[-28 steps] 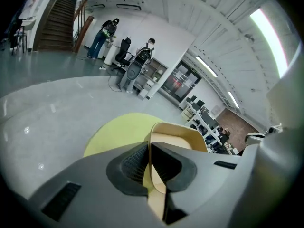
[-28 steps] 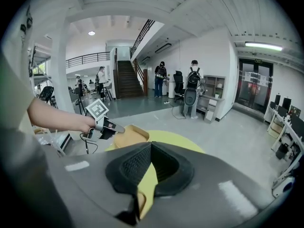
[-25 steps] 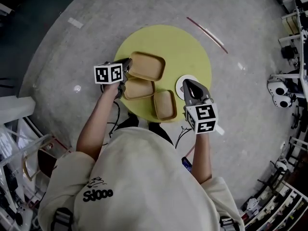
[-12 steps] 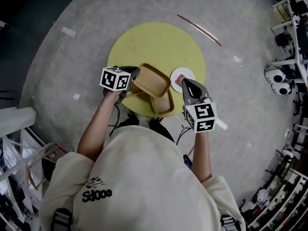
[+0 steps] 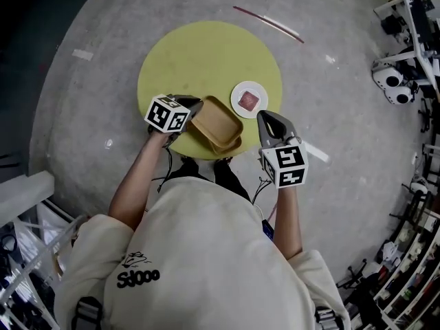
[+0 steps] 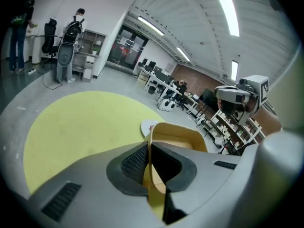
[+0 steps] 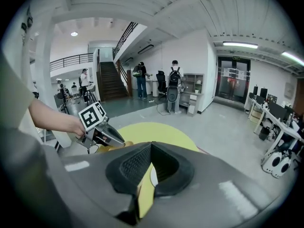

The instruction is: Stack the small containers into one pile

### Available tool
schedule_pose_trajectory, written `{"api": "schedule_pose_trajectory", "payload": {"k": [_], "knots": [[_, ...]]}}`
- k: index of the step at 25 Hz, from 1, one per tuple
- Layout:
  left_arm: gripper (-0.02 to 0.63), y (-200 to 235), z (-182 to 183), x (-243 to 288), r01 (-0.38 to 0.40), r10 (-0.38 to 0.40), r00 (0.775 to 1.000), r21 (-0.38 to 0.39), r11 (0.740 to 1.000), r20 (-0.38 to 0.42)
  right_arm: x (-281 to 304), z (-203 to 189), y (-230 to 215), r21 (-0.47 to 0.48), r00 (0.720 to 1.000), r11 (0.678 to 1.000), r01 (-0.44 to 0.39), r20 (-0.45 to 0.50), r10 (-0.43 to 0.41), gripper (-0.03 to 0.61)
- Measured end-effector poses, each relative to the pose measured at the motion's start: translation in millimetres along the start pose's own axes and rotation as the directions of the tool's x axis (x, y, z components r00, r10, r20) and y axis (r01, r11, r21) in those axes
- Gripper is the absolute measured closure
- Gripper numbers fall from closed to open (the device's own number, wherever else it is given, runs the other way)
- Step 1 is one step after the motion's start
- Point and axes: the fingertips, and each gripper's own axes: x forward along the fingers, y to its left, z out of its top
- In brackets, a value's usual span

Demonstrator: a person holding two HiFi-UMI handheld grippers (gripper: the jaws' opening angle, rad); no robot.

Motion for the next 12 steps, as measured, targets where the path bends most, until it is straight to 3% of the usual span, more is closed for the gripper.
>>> {"api": "schedule_pose_trajectory", "payload": {"k": [5, 12], "knots": [[0.589, -24, -6, 29, 0.049, -0.03, 0.991, 0.145, 0.988, -0.132, -11, -18, -17, 0.046, 0.999, 0.998, 0.036, -0.019, -0.035, 0.571], [0.589, -45, -18, 57, 0.118, -0.051, 0.965, 0.25, 0.961, -0.257, -21, -38, -34, 0.091, 0.997, 0.993, 0.071, -0.045, -0.067, 0.571]]}}
